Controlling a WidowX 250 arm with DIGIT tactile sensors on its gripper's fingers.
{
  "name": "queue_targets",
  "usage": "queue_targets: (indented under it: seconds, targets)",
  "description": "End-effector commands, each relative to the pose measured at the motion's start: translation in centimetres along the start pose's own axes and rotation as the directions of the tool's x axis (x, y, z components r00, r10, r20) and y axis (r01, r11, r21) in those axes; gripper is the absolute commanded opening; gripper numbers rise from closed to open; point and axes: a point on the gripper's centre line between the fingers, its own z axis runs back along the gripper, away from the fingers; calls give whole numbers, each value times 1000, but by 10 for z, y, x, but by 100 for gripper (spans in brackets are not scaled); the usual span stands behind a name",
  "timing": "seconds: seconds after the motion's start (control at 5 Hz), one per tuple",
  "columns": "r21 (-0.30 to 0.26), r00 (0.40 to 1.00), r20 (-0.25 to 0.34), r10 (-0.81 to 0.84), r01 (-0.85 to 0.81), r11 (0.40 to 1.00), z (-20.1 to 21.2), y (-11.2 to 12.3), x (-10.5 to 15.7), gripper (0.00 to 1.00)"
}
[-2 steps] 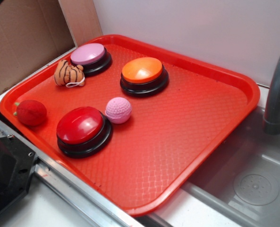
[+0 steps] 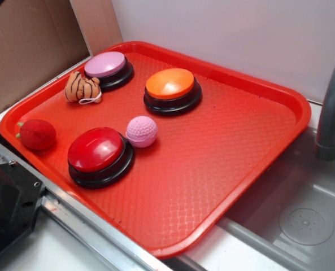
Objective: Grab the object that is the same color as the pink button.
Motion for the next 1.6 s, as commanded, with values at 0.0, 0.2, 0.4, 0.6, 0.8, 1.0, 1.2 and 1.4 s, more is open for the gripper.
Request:
queue_targets:
  seconds: [0.0,0.2,0.4,0.6,0.8,1.0,1.2,1.4]
  targets:
    - [57,996,76,-46,42,998,-34,-14,34,100]
    - [86,989,122,-80,69,994,-66,-26,48,100]
    - [116,987,161,-21,3,993,-106,-29,62,100]
    - [90,986,165,-16,1,996,-139,-31,77,100]
    - [84,989,149,-16,3,996,-170,-34,86,100]
    - [118,990,142,10,-27,993,-190,-34,91,100]
    - [135,996,92,7,-19,991,-215,-32,102,100]
    - [136,997,67,28,-37,990,-225,-25,108,100]
